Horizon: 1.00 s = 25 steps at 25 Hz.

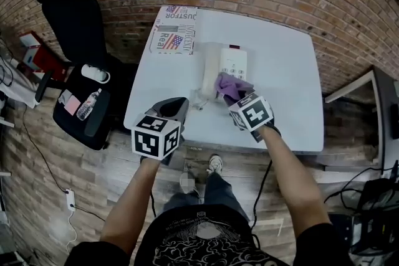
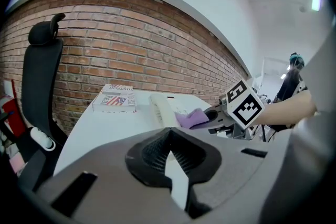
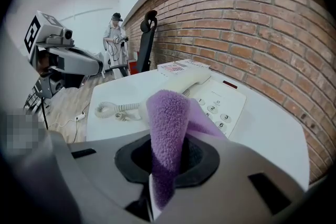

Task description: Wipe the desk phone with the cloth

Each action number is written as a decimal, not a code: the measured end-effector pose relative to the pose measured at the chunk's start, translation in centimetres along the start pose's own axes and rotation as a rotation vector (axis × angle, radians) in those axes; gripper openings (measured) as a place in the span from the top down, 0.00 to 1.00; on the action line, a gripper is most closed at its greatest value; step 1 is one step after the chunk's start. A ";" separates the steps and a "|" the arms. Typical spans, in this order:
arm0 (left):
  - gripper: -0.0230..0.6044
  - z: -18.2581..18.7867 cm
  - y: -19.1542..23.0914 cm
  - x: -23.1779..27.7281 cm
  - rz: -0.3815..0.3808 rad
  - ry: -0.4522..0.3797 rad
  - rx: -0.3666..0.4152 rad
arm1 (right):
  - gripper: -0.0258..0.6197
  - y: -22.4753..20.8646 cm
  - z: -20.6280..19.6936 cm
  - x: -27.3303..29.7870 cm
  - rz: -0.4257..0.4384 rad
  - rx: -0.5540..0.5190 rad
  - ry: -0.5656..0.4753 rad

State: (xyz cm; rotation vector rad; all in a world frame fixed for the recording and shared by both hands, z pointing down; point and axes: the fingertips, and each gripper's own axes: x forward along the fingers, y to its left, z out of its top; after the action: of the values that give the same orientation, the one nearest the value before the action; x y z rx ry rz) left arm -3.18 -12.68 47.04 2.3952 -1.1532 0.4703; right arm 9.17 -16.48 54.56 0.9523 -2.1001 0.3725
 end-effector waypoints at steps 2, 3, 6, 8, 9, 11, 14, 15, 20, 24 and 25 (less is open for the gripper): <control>0.95 -0.2 0.1 -0.3 -0.005 0.001 0.003 | 0.89 0.4 -0.4 -0.1 -0.004 0.012 0.001; 0.95 -0.3 0.1 -0.4 -0.008 0.001 0.004 | 0.89 0.6 -0.6 -0.2 -0.006 0.016 0.002; 0.95 -0.4 0.4 -0.6 -0.013 0.000 0.005 | 0.89 1.2 -1.1 -0.3 -0.007 0.019 0.007; 0.95 -0.3 0.5 -0.7 -0.015 -0.002 0.005 | 0.89 1.7 -1.5 -0.5 -0.004 0.015 0.018; 0.95 -0.2 0.6 -0.8 -0.016 -0.003 0.003 | 0.89 2.0 -1.7 -0.6 -0.002 0.010 0.026; 0.95 0.1 0.6 -0.8 -0.022 -0.007 0.002 | 0.89 2.3 -1.9 -0.8 0.000 0.001 0.037; 0.95 0.6 0.3 -0.6 -0.028 -0.013 0.002 | 0.89 2.2 -1.6 -1.4 0.000 -0.007 0.034; 0.95 0.8 0.3 -0.6 -0.029 -0.015 0.002 | 0.89 2.0 -1.3 -1.7 -0.002 -0.011 0.030; 0.95 1.7 0.1 -0.1 -0.032 -0.021 0.007 | 0.89 0.2 0.5 -3.9 -0.014 -0.019 0.013; 0.95 2.5 0.2 0.5 -0.022 -0.037 0.002 | 0.89 -2.2 2.5 -5.4 -0.038 -0.049 -0.005; 0.95 2.8 0.3 0.6 -0.018 -0.042 -0.001 | 0.89 -2.8 3.0 -5.7 -0.046 -0.059 -0.011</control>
State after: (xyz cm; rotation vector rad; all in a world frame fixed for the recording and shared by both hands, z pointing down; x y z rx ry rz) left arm -2.76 -14.73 45.04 2.4231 -1.1481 0.4158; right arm 11.96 -17.12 48.12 0.9679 -2.0840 0.2807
